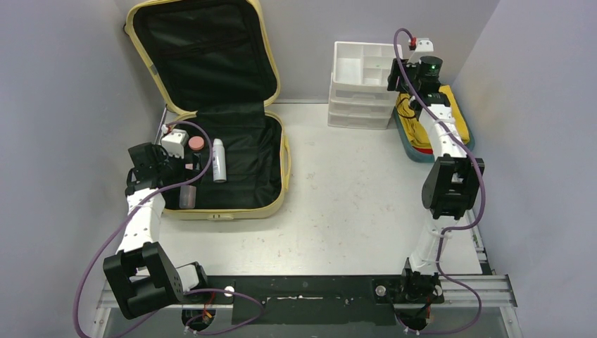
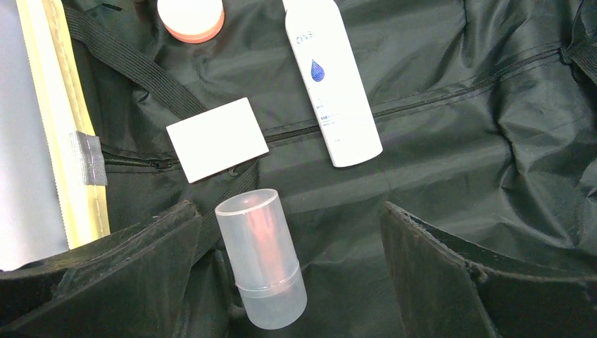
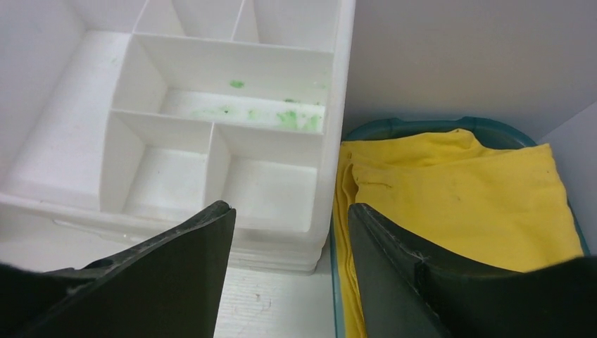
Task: Open, take out, and arrange the luggage
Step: Adjust the storage box at the center of the board.
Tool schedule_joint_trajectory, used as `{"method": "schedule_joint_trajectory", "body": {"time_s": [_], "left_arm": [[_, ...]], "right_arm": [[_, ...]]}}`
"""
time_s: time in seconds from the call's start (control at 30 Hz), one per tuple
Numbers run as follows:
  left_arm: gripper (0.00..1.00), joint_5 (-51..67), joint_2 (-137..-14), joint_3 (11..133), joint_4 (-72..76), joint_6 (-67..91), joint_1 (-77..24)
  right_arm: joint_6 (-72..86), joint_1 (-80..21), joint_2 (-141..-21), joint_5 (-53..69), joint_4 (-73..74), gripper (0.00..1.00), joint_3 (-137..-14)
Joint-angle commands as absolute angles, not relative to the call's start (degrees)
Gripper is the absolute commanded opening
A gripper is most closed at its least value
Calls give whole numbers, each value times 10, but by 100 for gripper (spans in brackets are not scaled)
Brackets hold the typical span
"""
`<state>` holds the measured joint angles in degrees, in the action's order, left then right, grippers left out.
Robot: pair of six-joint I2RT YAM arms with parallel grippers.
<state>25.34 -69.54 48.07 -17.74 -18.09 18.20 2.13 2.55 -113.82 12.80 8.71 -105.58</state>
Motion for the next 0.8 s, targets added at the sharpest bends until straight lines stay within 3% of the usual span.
{"method": "schedule_joint_trajectory", "body": {"time_s": [0.0, 0.3, 0.47, 0.63, 0.7, 0.77], "left_arm": [[97, 270, -681, 477, -154, -173, 191], [97, 272, -683, 477, -153, -172, 194], [97, 272, -684, 477, -152, -172, 197], [97, 275, -680, 476, -151, -171, 199], [97, 277, -678, 475, -150, -171, 200], [97, 279, -677, 475, -149, -170, 200]], "right_arm": [[29, 21, -1150, 70, 59, 60, -1122], [33, 17, -1210, 75, 68, 53, -1168], [33, 12, -1224, 85, 73, 35, -1174], [33, 10, -1208, 102, 76, 7, -1148], [36, 11, -1189, 107, 75, 0, -1124], [37, 8, -1167, 103, 84, 0, -1101]]}}
